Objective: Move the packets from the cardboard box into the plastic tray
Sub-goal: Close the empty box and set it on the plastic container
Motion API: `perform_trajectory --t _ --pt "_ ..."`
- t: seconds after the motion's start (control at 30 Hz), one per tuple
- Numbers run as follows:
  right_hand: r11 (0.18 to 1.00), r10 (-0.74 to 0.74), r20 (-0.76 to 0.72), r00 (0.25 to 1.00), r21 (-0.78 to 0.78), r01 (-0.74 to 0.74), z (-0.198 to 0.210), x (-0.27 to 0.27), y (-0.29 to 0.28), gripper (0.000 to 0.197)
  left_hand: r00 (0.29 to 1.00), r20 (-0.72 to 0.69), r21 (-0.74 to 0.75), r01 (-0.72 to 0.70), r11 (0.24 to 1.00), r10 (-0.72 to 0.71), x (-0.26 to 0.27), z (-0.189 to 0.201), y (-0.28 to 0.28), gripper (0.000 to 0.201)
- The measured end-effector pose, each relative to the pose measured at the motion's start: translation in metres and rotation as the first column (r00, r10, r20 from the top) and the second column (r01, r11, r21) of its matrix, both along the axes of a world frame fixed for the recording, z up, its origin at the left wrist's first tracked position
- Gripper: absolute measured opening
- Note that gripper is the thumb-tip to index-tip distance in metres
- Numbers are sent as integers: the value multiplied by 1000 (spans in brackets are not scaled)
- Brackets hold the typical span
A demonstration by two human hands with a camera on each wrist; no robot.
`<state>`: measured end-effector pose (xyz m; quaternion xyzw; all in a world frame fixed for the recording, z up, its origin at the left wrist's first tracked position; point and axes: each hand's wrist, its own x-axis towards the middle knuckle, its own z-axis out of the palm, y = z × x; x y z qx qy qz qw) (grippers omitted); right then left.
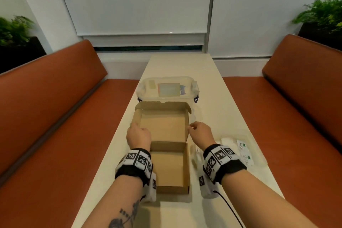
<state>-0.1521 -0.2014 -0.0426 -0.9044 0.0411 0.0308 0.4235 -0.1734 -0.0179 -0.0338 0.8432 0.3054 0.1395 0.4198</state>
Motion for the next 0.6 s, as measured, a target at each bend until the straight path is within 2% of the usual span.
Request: perform_trajectory --t 0.1,0.27,0.4,0.5,0.6 --pt "999 -34 -49 998 -3 33 -6 4 18 39 998 -50 0 -22 1000 22 7 -4 25 44" --pt "985 -149 -41 988 77 152 -12 10 22 22 964 -178 -134 173 976 -196 26 -12 48 53" --pt "972 -156 -88 984 162 169 -10 11 24 15 937 -153 -163 291 943 -316 35 -14 58 44" --pt "972 -115 -116 987 194 136 -7 8 28 12 953 -74 -227 271 936 -294 31 -16 63 49" --pt "938 -95 -162 982 316 143 -4 5 32 23 976 -47 -415 174 893 -212 22 -14 66 63"
